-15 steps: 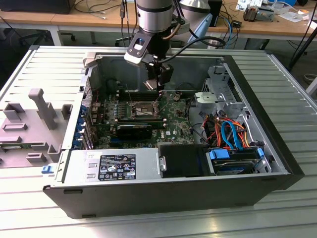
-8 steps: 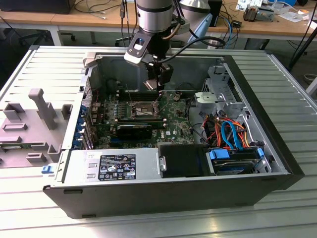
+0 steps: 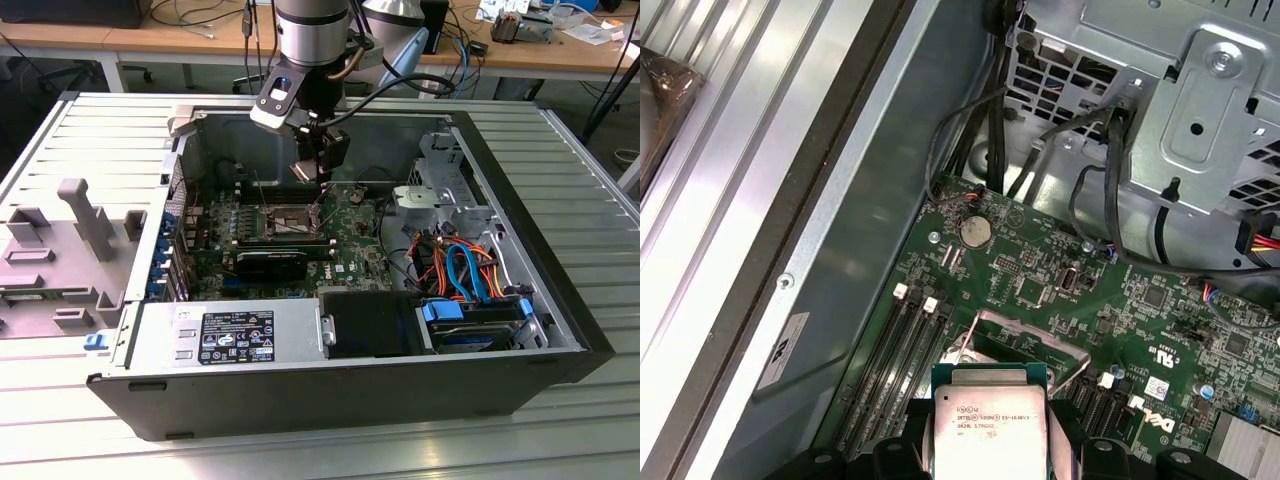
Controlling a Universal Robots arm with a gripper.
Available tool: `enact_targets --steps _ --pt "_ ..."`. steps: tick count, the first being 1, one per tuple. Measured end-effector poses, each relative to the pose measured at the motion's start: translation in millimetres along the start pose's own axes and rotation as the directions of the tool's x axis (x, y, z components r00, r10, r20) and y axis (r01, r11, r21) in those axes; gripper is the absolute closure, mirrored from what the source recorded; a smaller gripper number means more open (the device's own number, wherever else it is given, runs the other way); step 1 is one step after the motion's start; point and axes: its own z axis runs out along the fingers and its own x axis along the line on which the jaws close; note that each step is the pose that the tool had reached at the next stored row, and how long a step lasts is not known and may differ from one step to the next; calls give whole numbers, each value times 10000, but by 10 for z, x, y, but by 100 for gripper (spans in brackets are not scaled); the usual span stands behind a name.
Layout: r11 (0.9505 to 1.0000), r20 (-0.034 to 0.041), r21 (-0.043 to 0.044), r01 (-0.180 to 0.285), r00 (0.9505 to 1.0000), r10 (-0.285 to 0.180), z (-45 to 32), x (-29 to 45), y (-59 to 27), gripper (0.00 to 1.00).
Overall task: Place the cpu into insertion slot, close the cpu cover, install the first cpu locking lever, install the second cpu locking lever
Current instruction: 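Place the cpu into insertion slot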
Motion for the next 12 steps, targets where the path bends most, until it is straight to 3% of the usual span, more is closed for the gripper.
enact_targets --steps 12 --pt "10000 7 -1 -91 10000 91 0 0 0 46"
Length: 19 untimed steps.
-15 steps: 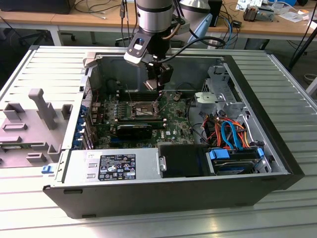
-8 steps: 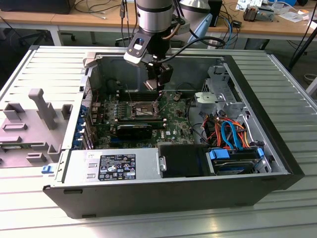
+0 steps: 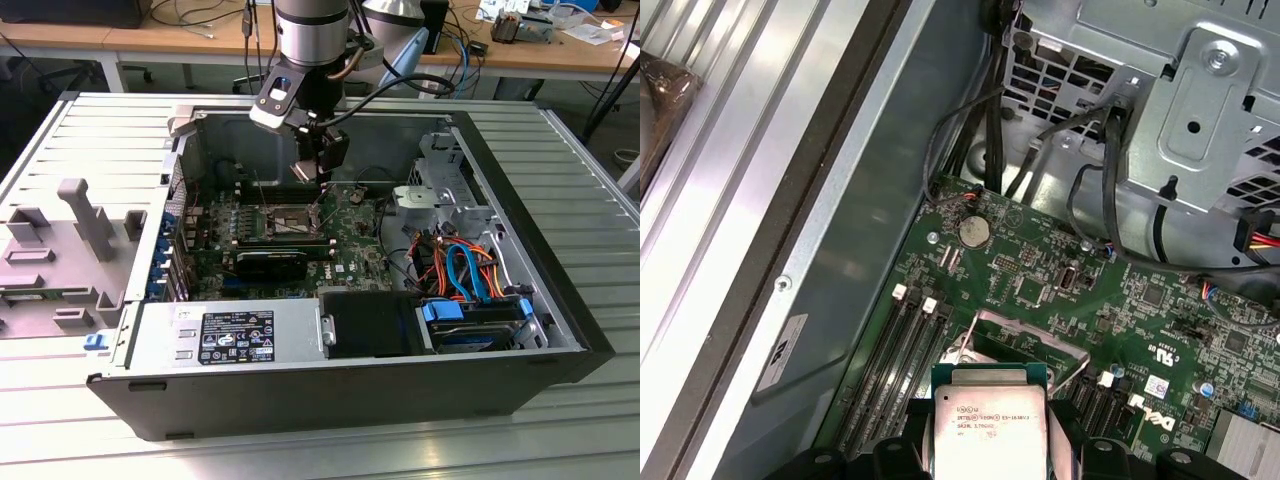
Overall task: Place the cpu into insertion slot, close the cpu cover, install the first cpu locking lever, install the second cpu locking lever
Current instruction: 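Place the cpu into insertion slot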
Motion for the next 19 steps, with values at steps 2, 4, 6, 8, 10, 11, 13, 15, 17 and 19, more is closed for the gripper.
enact_targets --steps 2,4,6,8,10,11,13,15,17,19 --pt "10000 2 0 -16 10000 16 0 0 0 46" --pt "10000 3 0 -32 10000 32 0 0 0 46" --pt "10000 4 0 -44 10000 44 0 0 0 46" --pt "10000 5 0 -54 10000 54 0 0 0 46" --pt "10000 6 -1 -69 10000 69 0 0 0 46" --pt "10000 6 -1 -77 10000 77 0 0 0 46" --pt "10000 7 -1 -89 10000 89 1 0 0 46" --pt "10000 8 -1 -99 10000 99 1 0 0 46" --pt "9999 8 -2 -109 9999 109 1 0 0 46" --pt "9999 10 -1 -119 9999 119 1 0 0 46"
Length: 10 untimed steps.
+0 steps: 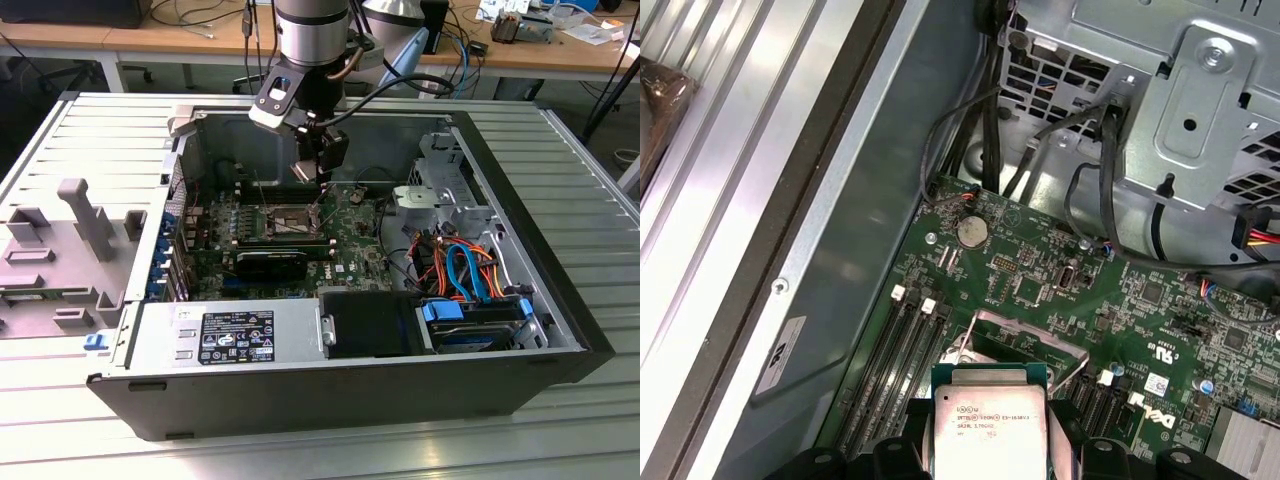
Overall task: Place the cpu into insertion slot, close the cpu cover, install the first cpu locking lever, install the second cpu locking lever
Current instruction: 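Place the cpu into insertion slot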
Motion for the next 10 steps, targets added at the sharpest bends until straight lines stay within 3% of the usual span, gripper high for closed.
enact_targets --steps 10 --pt "10000 4 -1 -46 10000 46 0 0 0 46"
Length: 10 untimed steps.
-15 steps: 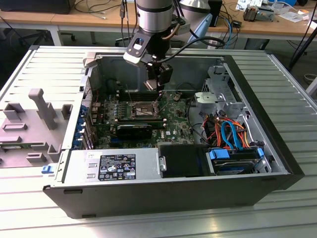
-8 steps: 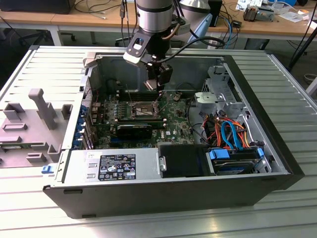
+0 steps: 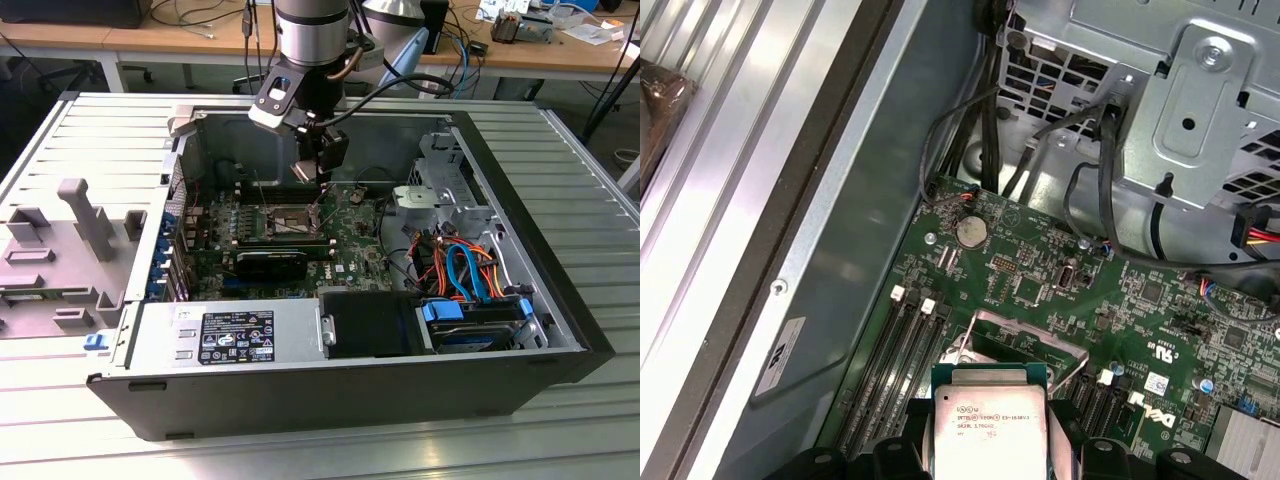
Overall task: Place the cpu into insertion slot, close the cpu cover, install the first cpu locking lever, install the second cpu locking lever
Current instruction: 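Place the cpu into insertion slot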
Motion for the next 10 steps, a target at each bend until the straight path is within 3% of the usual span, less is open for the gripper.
enact_targets --steps 10 --pt "10000 4 -1 -56 10000 56 1 0 0 46"
